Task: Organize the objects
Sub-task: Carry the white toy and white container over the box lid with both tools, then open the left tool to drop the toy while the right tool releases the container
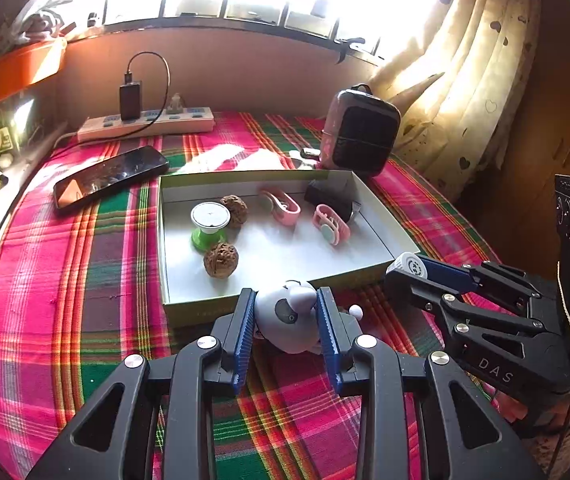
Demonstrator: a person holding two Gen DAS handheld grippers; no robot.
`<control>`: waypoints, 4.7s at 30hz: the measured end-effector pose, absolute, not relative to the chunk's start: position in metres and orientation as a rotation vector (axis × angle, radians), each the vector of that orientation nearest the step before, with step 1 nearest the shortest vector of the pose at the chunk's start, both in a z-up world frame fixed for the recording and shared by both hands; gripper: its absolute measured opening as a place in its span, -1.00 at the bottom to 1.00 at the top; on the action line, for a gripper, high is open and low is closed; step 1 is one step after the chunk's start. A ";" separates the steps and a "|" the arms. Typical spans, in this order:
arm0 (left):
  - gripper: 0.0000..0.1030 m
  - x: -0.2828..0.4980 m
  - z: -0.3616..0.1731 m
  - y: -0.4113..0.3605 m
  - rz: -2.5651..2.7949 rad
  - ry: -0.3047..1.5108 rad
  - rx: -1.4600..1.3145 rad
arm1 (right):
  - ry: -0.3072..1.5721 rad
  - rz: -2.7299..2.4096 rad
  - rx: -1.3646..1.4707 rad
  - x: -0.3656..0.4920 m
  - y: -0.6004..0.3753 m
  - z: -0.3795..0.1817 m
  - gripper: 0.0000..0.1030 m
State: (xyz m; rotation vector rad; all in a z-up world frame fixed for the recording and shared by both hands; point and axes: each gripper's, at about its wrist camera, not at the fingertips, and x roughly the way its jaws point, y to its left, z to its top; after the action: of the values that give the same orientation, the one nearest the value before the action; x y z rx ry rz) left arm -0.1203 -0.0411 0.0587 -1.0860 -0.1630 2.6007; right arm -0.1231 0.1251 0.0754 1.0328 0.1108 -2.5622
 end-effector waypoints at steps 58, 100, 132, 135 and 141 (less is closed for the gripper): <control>-0.44 -0.226 0.025 -0.023 2.555 -0.142 -1.232 | 0.377 -2.512 1.234 -0.220 0.131 0.039 -0.44; -0.39 -0.233 0.018 -0.028 2.552 -0.166 -1.258 | 0.313 -2.514 1.226 -0.224 0.128 0.036 -0.44; -0.25 -0.218 0.028 -0.026 2.582 -0.109 -1.236 | 0.251 -2.548 1.207 -0.213 0.136 0.043 -0.17; -0.24 -0.213 0.031 -0.025 2.583 -0.107 -1.232 | 0.227 -2.551 1.199 -0.210 0.138 0.045 -0.16; -0.24 -0.201 0.037 -0.025 2.602 -0.106 -1.209 | 0.188 -2.568 1.178 -0.201 0.142 0.051 -0.16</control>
State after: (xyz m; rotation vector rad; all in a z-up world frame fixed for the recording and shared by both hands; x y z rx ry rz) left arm -0.2007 -0.0248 0.0374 -1.2093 -0.1065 2.6024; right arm -0.2010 0.1422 0.0511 1.1779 0.1876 -2.5682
